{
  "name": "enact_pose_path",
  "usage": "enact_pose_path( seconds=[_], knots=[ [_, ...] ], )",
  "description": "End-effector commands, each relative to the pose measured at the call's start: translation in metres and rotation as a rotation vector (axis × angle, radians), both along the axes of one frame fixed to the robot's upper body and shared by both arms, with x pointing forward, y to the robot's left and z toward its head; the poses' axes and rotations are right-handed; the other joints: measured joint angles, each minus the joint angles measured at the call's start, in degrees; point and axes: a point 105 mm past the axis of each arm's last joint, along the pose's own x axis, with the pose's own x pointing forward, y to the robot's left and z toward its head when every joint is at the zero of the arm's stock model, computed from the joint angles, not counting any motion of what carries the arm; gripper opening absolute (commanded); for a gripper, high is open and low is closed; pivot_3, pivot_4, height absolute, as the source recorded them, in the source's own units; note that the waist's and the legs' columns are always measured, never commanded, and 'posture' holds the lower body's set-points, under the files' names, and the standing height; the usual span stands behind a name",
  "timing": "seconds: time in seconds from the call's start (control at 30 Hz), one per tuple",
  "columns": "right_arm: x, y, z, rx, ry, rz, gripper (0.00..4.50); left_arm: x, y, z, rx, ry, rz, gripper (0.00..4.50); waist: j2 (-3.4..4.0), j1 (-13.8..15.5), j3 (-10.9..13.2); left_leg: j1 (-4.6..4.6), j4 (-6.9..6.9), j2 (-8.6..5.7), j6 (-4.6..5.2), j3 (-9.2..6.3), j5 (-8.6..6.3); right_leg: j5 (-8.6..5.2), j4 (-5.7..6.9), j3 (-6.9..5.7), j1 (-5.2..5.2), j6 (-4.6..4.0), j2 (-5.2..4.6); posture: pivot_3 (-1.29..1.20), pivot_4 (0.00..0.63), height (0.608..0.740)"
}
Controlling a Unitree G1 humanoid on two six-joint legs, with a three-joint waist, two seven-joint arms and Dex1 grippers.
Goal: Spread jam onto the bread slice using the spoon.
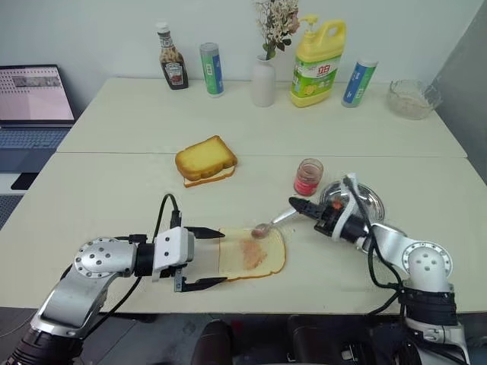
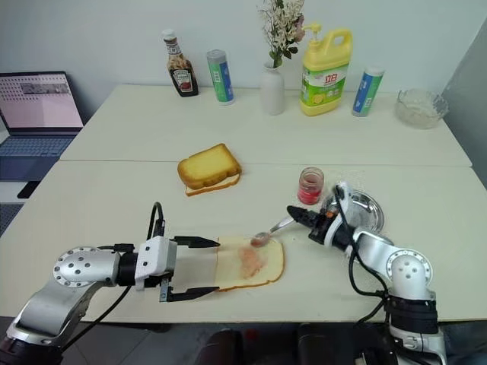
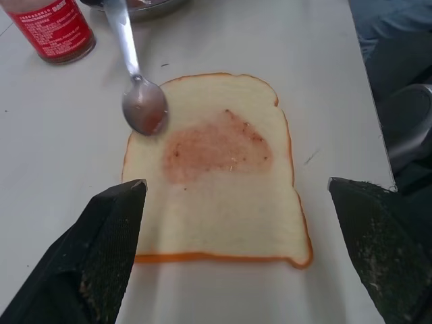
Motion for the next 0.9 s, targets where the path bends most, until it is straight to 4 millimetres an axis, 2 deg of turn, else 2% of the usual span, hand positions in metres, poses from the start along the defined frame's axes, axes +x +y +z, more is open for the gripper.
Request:
enact_pose_path(
  seconds=[0.03, 0.13, 0.23, 0.43, 0.6, 0.77, 0.9],
  knots=[
    [-0.019, 0.011, 0.009, 0.032, -0.028, 0.085, 0.03, 0.001, 0.000, 0.015, -0.004, -0.051, -0.009, 4.50, 0.00, 0.0, 0.0, 0.00, 0.00, 0.00, 0.00, 0.01, 0.00, 0.00, 0.00, 0.01, 0.00, 0.00, 0.00, 0.00, 0.150, 0.740],
    [-0.026, 0.010, 0.003, 0.017, -0.013, 0.097, 0.03, 0.001, 0.000, 0.015, -0.002, -0.052, -0.009, 4.50, 0.00, 0.0, 0.0, 0.00, 0.03, -0.02, 0.00, 0.05, 0.00, 0.00, 0.00, 0.05, 0.00, 0.00, -0.02, 0.00, 0.150, 0.740],
    [-0.025, -0.001, 0.002, -0.013, -0.016, 0.083, 0.03, 0.001, 0.000, 0.014, -0.003, -0.050, -0.008, 4.50, 0.00, 0.0, 0.0, 0.01, 0.04, -0.02, 0.00, 0.04, 0.00, 0.00, 0.01, 0.03, 0.00, 0.01, -0.01, 0.00, 0.150, 0.740],
    [-0.013, -0.017, 0.018, -0.015, -0.068, 0.041, 0.03, 0.006, 0.002, 0.014, -0.013, -0.073, 0.019, 4.50, 0.00, 0.0, 0.0, 0.01, 0.04, -0.02, 0.00, 0.04, 0.00, 0.00, 0.00, 0.04, 0.01, 0.01, 0.00, 0.00, 0.150, 0.740],
    [0.003, -0.013, 0.027, 0.028, -0.089, -0.015, 0.03, 0.009, 0.004, 0.014, -0.009, -0.077, 0.031, 4.50, 0.00, -0.1, 0.0, 0.03, 0.04, 0.01, 0.00, 0.03, 0.00, 0.00, 0.02, 0.05, 0.01, 0.00, 0.05, 0.00, 0.150, 0.740],
    [-0.005, 0.002, 0.025, 0.045, -0.083, 0.037, 0.03, 0.009, 0.010, 0.011, 0.012, -0.069, 0.050, 4.50, 0.00, 0.0, 0.0, -0.01, 0.04, 0.01, 0.00, 0.04, 0.00, 0.01, -0.03, 0.05, 0.00, -0.01, 0.04, 0.00, 0.150, 0.740],
    [-0.007, 0.002, 0.028, 0.048, -0.097, 0.035, 0.03, 0.011, 0.011, 0.012, 0.014, -0.072, 0.064, 4.50, 0.00, 0.0, 0.0, -0.01, 0.04, 0.00, 0.00, 0.04, 0.00, 0.01, -0.02, 0.04, 0.00, -0.01, 0.02, 0.00, 0.150, 0.740]
  ],
)
